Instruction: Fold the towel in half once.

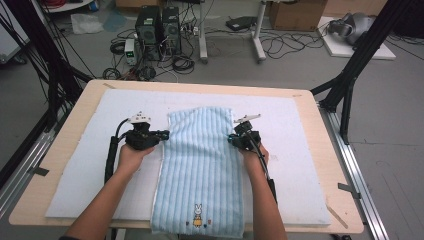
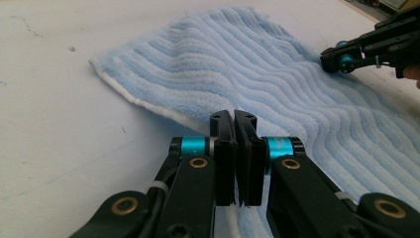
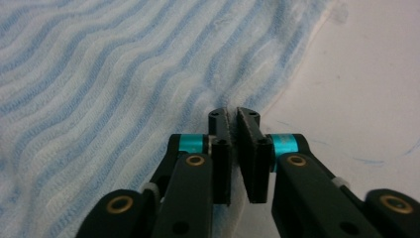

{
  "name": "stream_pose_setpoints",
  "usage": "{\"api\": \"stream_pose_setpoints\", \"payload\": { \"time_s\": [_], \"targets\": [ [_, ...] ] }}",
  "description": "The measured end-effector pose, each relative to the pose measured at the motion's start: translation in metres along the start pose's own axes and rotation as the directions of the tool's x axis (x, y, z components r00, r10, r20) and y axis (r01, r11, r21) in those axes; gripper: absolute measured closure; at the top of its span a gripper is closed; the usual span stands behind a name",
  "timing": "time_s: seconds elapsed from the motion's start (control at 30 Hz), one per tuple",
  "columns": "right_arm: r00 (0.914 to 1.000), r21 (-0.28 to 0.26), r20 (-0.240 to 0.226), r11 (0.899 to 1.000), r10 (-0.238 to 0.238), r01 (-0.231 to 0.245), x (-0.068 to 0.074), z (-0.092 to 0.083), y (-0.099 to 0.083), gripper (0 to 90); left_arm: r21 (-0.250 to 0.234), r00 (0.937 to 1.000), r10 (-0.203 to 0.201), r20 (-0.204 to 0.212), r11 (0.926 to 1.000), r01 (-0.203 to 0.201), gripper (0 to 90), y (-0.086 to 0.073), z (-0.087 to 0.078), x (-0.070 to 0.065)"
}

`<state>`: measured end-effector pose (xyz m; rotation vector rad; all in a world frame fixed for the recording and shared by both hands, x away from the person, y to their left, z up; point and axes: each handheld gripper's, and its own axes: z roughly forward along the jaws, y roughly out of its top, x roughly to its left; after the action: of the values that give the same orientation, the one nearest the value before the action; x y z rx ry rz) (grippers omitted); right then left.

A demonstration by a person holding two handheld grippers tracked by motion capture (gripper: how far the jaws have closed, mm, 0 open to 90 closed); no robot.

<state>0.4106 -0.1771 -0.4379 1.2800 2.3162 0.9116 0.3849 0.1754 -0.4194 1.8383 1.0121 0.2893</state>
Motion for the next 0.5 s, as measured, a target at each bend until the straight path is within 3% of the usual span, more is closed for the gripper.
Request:
{"api": "stream_pose_setpoints", "payload": {
  "time_s": [0.1, 0.3, 0.4, 0.5],
  "targets": [
    [0.9998, -0.017, 0.017, 1.000, 0.007, -0.007, 0.000, -0.001, 0.001, 86.3, -0.012, 0.9999, -0.011, -0.012, 0.9999, 0.011, 86.7, 0.000, 0.001, 0.003],
    [0.9987, -0.130, 0.034, 0.991, 0.038, -0.033, -0.005, -0.016, 0.004, 86.3, -0.044, 0.9992, -0.031, -0.026, 0.9986, 0.030, 86.8, 0.000, 0.005, 0.009],
    [0.9983, -0.159, 0.035, 0.986, 0.046, -0.040, -0.006, -0.019, 0.005, 86.3, -0.081, 0.9981, -0.055, -0.027, 0.9953, 0.053, 86.8, 0.001, 0.006, 0.012],
    [0.9982, -0.174, 0.040, 0.984, 0.045, -0.038, -0.006, -0.019, 0.006, 86.3, -0.094, 0.9982, -0.054, -0.028, 0.9943, 0.051, 86.7, 0.004, 0.006, 0.013]
  ]
}}
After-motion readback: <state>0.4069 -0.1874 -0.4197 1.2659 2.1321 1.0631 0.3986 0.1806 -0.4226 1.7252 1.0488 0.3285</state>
